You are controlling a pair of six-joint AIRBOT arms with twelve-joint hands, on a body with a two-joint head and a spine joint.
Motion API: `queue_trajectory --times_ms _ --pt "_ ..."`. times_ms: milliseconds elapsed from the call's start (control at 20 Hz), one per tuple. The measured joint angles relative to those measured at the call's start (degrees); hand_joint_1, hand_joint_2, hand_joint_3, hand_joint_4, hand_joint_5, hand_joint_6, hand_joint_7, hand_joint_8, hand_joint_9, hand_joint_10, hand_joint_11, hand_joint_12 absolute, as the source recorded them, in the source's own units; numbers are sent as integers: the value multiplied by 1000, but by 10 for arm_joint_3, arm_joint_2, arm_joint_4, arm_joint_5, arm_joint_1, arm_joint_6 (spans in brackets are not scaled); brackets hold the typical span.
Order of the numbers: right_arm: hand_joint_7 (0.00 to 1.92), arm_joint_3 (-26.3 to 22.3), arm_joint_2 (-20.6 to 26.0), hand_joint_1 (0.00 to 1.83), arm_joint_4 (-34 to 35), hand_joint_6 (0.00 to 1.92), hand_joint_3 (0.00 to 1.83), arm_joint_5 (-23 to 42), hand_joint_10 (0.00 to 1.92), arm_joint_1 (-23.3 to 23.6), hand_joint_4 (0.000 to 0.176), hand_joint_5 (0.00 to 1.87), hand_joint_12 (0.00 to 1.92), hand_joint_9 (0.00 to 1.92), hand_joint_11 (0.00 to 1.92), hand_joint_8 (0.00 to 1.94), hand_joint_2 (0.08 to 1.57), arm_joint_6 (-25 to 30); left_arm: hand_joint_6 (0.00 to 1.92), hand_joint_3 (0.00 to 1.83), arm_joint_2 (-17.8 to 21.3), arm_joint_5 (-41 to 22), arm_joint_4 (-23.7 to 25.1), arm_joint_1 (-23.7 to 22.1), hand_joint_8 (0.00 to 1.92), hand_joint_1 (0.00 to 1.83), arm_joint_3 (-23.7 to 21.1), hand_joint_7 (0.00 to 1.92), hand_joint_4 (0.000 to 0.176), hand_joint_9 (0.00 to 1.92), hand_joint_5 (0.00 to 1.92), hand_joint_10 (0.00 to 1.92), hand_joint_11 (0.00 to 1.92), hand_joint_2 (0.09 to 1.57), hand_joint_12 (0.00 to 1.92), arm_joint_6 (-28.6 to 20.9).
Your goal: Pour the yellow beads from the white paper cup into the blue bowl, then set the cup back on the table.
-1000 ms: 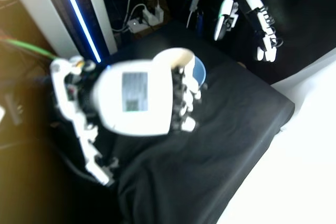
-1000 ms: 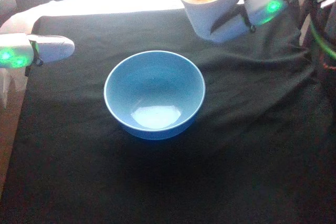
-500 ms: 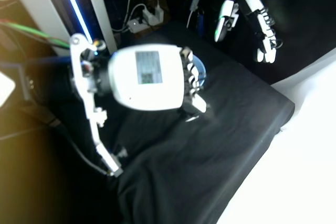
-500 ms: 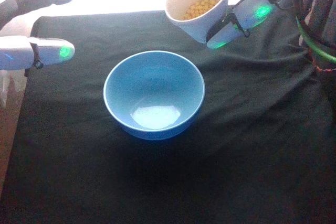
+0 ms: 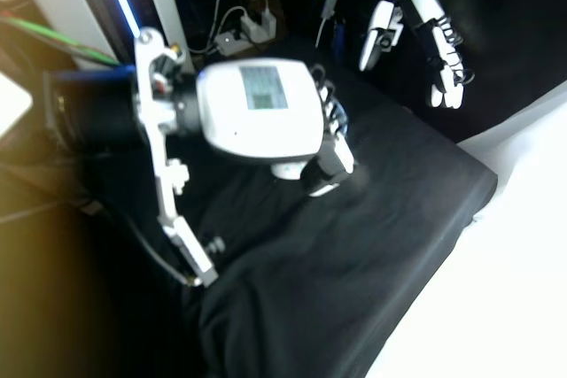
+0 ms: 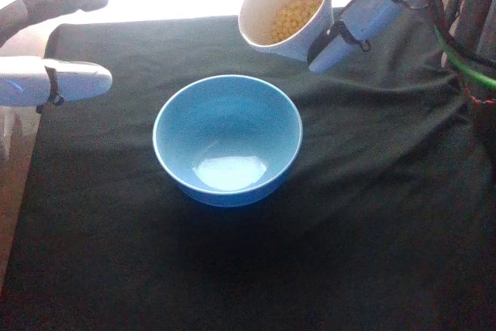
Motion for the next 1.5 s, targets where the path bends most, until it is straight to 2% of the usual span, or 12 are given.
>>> queue_trajectory --times_ms 200,300,400,500,550,650,700,900,950,1050,1100,1500 --pt "1146 -15 -2 1202 -58 647 0 -14 1547 16 0 1169 1839 1155 1123 1046 1034 2 5 1 -6 5 3 -5 4 820 3 395 0 237 106 3 83 1043 249 0" --pt "1098 -23 -2 1204 -82 617 0 -15 1894 24 0 1188 1918 1286 1286 1813 1030 1 5 0 -6 6 6 -6 1 815 3 391 0 239 109 4 88 1035 250 -1" --pt "890 -28 -2 1247 -99 493 3 -17 1920 25 0 1127 1921 1172 1269 1467 1112 2 3 1 -6 7 6 -7 3 814 5 395 0 247 108 6 94 1044 249 -3" --pt "799 -33 -3 1251 -126 731 1 -23 1206 27 0 1160 1598 971 917 1159 1117 2 2 1 -6 10 6 -7 1 818 5 394 0 248 111 4 95 1044 247 -3" --pt "715 -38 -3 1335 -140 733 0 -28 1347 30 0 1076 1469 879 870 1179 1148 2 2 0 -6 10 8 -7 0 820 5 391 0 244 110 2 93 1042 245 -4" --pt "932 -45 -3 1221 -156 537 0 -30 1505 38 0 1213 1720 1089 1079 1361 1044 3 0 0 -6 12 10 -8 2 815 5 395 0 245 105 2 93 1042 244 -4" --pt "1052 -48 -3 1205 -160 609 0 -30 1867 40 0 1187 1905 1231 1321 1667 1029 3 1 0 -6 13 10 -9 4 822 5 401 0 243 109 1 85 1041 236 -4" --pt "984 -50 -6 1268 -188 615 0 -33 1372 39 0 1036 1663 1087 1054 1268 1113 3 2 3 -6 16 14 -14 0 829 5 388 0 227 108 1 74 1050 228 -4" --pt "1038 -50 -6 1180 -193 967 3 -35 1469 39 0 957 1704 1159 1132 1239 1130 4 3 2 -7 16 16 -14 1 826 5 390 0 230 113 2 77 1048 228 -5" --pt "957 -50 -6 1258 -221 696 0 -40 1626 39 0 997 1825 1150 1178 1324 1131 18 4 3 -7 16 20 -14 1 827 5 389 0 231 116 2 81 1051 228 -9" --pt "943 -50 -6 1126 -242 1176 11 -40 1872 39 0 859 1910 1154 1243 1696 1174 32 5 3 -7 15 20 -14 9 850 5 406 0 232 123 2 76 1053 224 -11" --pt "901 -53 -5 1128 -289 1152 3 -48 1921 40 0 859 1921 1123 1265 1746 1176 41 13 0 -7 37 72 -52 3 903 5 392 14 202 144 2 14 1049 201 -12"
